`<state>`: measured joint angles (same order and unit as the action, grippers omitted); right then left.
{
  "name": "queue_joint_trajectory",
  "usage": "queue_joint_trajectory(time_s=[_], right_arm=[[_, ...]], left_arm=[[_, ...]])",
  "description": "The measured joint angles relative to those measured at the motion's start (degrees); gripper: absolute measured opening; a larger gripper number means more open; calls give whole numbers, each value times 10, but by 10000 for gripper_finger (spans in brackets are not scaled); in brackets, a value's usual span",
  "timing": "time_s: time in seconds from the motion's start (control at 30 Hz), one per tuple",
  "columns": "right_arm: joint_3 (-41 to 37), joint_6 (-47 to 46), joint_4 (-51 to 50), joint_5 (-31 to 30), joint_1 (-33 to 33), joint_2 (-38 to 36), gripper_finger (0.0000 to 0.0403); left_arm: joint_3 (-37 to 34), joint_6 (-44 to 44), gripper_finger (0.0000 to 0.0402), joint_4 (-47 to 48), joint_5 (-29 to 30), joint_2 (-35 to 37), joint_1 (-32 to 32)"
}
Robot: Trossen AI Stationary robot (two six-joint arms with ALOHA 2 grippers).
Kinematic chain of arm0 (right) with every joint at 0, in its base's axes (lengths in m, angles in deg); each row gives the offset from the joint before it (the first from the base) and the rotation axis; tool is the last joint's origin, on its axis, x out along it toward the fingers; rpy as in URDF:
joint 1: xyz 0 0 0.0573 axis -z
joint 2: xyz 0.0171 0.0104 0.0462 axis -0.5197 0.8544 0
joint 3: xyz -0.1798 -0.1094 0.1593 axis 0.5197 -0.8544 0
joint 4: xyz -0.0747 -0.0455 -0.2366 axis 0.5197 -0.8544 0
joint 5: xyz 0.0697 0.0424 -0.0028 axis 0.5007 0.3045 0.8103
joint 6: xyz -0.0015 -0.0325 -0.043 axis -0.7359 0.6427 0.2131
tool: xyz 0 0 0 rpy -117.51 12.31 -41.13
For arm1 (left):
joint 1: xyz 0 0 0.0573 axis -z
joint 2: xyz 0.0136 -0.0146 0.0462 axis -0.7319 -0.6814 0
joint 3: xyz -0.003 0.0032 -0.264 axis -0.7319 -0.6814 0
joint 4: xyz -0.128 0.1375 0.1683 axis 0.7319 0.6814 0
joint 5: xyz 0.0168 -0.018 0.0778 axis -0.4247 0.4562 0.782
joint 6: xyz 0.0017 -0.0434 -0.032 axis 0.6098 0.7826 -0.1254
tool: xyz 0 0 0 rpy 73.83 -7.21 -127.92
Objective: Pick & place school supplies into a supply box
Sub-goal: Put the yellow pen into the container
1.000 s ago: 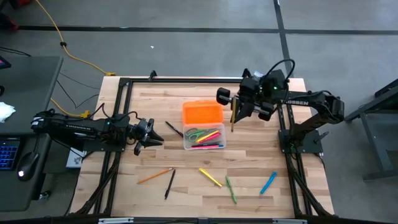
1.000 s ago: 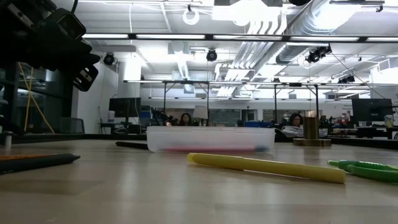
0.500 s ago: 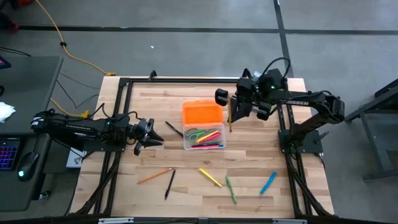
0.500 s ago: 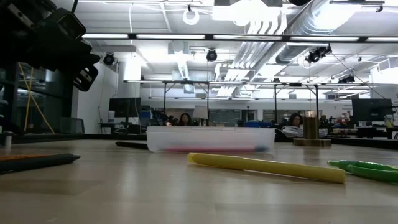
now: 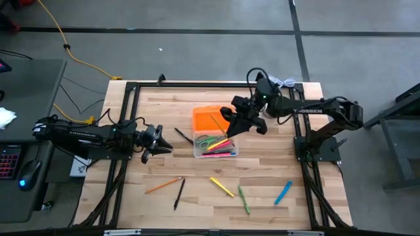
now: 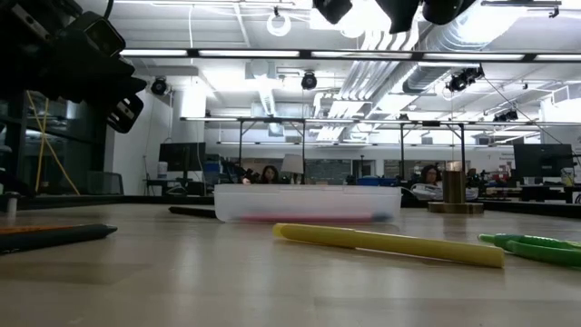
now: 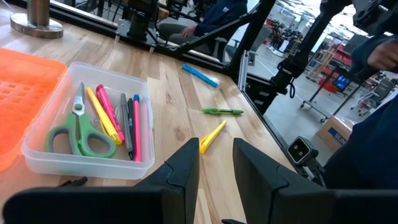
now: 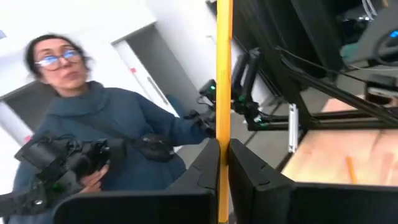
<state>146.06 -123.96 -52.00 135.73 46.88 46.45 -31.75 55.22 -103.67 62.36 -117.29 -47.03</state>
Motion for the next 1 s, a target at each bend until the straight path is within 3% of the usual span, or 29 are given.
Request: queue_joint_trajectory(time_s=[0.47,1.0], right_arm=[[-1,193,-248,-121,-24,0,1],[-1,298,-411,-320,-69,0,2]], left_arm=[[0,4,129,0,0,0,0],[0,5,129,0,0,0,0]])
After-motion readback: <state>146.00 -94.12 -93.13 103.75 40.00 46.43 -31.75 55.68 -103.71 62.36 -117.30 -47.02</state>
